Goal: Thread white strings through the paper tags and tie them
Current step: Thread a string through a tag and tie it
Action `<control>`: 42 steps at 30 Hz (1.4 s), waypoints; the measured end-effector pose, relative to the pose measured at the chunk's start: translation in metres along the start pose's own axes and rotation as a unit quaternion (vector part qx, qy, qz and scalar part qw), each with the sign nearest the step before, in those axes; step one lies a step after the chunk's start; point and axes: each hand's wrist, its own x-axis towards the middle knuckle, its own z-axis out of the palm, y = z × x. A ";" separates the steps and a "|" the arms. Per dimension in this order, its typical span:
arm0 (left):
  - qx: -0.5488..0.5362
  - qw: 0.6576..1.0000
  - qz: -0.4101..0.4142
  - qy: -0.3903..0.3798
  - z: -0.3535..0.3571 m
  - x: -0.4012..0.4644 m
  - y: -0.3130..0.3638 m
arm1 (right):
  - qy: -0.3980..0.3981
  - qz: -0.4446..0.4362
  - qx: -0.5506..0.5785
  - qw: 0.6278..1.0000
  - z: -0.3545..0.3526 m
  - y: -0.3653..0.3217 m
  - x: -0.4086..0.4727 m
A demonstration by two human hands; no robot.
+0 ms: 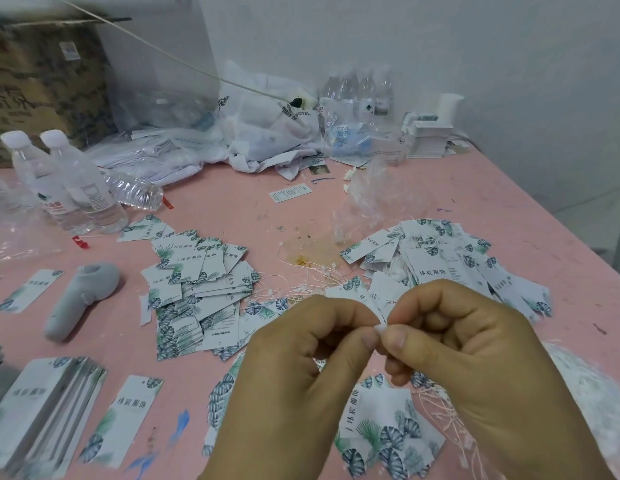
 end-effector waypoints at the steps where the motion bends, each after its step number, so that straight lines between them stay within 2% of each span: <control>1: -0.023 1.000 -0.012 -0.007 -0.001 0.000 -0.001 | -0.008 0.003 -0.003 1.000 -0.001 0.001 0.000; 6: -0.175 0.982 -0.067 -0.022 -0.010 0.005 0.000 | 0.008 0.017 -0.092 0.996 -0.016 0.011 0.004; 10: -0.290 0.953 -0.077 -0.028 -0.015 0.009 0.001 | -0.129 0.086 -0.232 0.960 -0.014 0.028 0.008; 11: -0.311 0.947 -0.077 -0.035 -0.015 0.009 0.001 | -0.156 0.103 -0.241 0.952 -0.006 0.037 0.012; 14: -0.382 0.919 -0.078 -0.061 -0.019 0.009 0.003 | -0.190 0.151 -0.175 0.954 0.015 0.056 0.023; 16: -0.420 0.902 -0.077 -0.070 -0.022 0.010 0.003 | -0.225 0.135 -0.161 0.951 0.016 0.060 0.020; 21: -0.456 0.887 -0.065 0.019 -0.030 0.017 0.001 | -0.278 0.168 -0.041 0.945 0.015 0.057 0.008; 25: -0.476 0.863 -0.097 0.140 -0.037 0.028 -0.009 | -0.270 0.169 -0.073 0.945 0.001 0.055 0.012; 27: -0.465 0.852 -0.144 0.195 -0.038 0.033 -0.020 | -0.247 0.170 -0.064 0.952 -0.008 0.052 0.015; 30: -0.440 0.844 -0.211 0.223 -0.032 0.036 -0.038 | -0.161 0.158 -0.026 0.974 -0.019 0.046 0.020; 33: -0.407 0.857 -0.249 0.196 -0.022 0.033 -0.050 | -0.061 0.138 -0.013 0.988 -0.031 0.043 0.024; 37: -0.315 0.897 -0.276 0.144 -0.005 0.027 -0.056 | 0.049 0.092 -0.055 0.993 -0.052 0.038 0.025; 39: -0.299 0.901 -0.273 0.156 -0.003 0.026 -0.056 | 0.138 0.084 -0.076 0.984 -0.063 0.043 0.029; 40: -0.299 0.901 -0.270 0.164 -0.003 0.027 -0.056 | 0.174 0.080 -0.127 0.973 -0.068 0.047 0.031; 42: -0.299 0.899 -0.267 0.174 -0.005 0.028 -0.056 | 0.213 0.109 -0.315 0.918 -0.078 0.056 0.035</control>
